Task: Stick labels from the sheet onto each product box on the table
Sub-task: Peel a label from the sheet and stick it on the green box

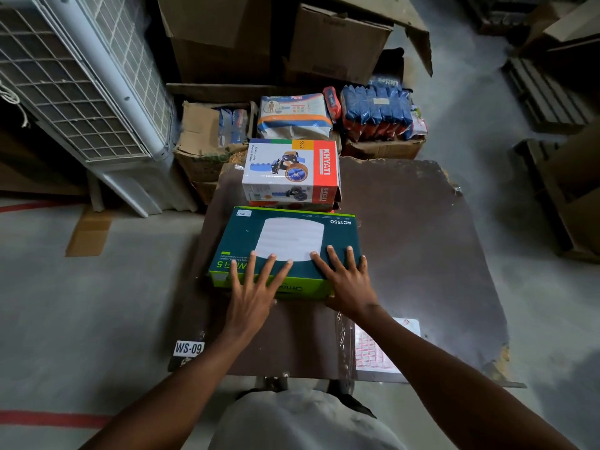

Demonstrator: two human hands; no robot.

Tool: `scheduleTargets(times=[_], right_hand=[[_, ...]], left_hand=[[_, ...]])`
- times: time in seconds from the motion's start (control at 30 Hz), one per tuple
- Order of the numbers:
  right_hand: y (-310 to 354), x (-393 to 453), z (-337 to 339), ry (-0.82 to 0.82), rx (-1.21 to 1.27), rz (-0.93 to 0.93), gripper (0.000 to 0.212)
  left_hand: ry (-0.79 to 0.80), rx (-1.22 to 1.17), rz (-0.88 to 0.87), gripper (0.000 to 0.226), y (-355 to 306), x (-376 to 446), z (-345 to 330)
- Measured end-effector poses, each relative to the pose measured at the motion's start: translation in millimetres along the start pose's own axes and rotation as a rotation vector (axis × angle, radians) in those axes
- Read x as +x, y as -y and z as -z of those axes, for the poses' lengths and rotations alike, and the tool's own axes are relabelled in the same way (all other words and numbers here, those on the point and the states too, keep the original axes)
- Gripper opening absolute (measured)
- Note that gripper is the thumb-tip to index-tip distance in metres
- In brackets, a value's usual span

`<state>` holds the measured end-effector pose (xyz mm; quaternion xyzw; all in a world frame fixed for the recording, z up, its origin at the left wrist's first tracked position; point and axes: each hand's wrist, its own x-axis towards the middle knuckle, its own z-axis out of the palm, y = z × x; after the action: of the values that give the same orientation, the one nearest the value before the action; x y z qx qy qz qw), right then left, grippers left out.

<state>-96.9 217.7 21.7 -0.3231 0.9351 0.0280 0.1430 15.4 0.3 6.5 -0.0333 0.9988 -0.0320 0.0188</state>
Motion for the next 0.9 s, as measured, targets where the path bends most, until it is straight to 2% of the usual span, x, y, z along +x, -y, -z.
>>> scheduleTargets(times=[0.13,0.33,0.53,0.63,0.73,0.8,0.87,0.9], right_hand=[[-6,-11,21,-0.110,-0.003,-0.001,0.112],[-14,-38,57,-0.536,0.009,-0.014,0.089],[-20,-60,97,-0.658,-0.003,-0.117,0.092],[-30,-73,111,-0.842,0.056,-0.222,0.093],[-50,-90,124,-1.017,0.211,-0.320,0.110],[-69,-99,127,-1.133,0.427,-0.351,0.116],[-93,-101,120,-1.161,0.686,-0.396,0.122],[-107,-101,113,-1.108,0.823,-0.416,0.126]], left_hand=[[-0.092,-0.060,-0.016,0.099,3,13,18],[-0.170,-0.131,-0.074,0.099,8,27,62],[-0.222,-0.248,-0.160,0.096,-8,42,97],[-0.235,-0.433,-0.153,0.093,-21,47,107],[-0.246,-0.765,-0.112,0.089,-39,55,112],[-0.229,-0.984,-0.089,0.089,-55,61,115],[-0.211,-1.136,-0.074,0.088,-71,69,119],[-0.179,-1.204,-0.063,0.086,-80,73,121]])
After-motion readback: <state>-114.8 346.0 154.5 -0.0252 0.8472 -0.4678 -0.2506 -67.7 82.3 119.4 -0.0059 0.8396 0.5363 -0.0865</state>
